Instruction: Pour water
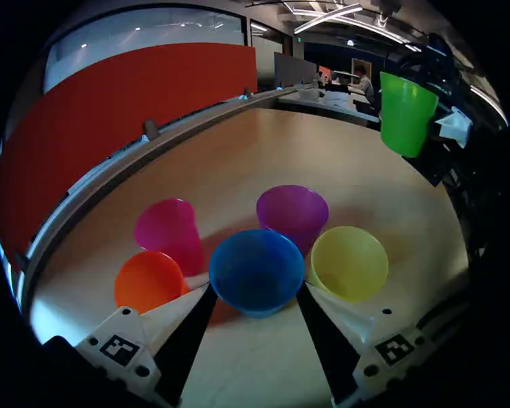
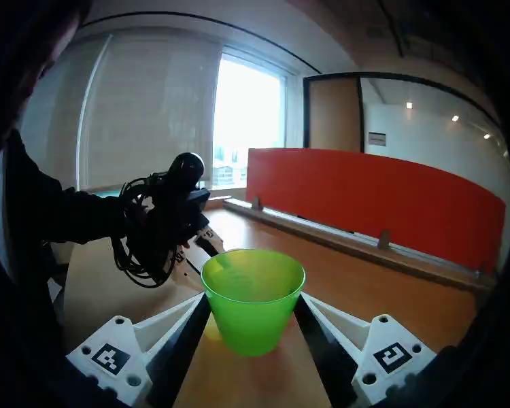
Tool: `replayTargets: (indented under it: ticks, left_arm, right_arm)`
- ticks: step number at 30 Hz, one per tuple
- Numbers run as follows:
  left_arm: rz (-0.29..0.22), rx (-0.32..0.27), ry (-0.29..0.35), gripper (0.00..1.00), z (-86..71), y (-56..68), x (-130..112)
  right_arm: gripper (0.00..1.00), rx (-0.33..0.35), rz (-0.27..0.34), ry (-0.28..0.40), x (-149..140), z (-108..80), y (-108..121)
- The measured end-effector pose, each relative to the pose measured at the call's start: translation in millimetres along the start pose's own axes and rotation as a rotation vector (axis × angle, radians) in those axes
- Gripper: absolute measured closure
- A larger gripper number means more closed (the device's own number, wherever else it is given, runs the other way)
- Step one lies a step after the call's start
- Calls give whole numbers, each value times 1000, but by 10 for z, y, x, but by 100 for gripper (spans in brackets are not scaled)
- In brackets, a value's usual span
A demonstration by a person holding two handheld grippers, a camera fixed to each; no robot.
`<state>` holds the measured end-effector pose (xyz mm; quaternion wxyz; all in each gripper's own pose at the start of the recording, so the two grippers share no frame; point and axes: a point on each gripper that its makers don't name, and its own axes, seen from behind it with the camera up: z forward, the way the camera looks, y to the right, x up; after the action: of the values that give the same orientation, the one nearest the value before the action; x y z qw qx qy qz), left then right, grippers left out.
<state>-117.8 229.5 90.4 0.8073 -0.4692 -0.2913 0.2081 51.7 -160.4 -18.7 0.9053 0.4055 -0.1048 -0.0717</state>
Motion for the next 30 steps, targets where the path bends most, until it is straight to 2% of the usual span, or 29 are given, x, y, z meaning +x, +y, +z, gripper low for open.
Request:
replayTargets:
  ticks: [30]
  left_arm:
    - [14,-19,-22,16,162,-46,-14]
  right_arm:
    - [13,5,3,-7,-60,13,14]
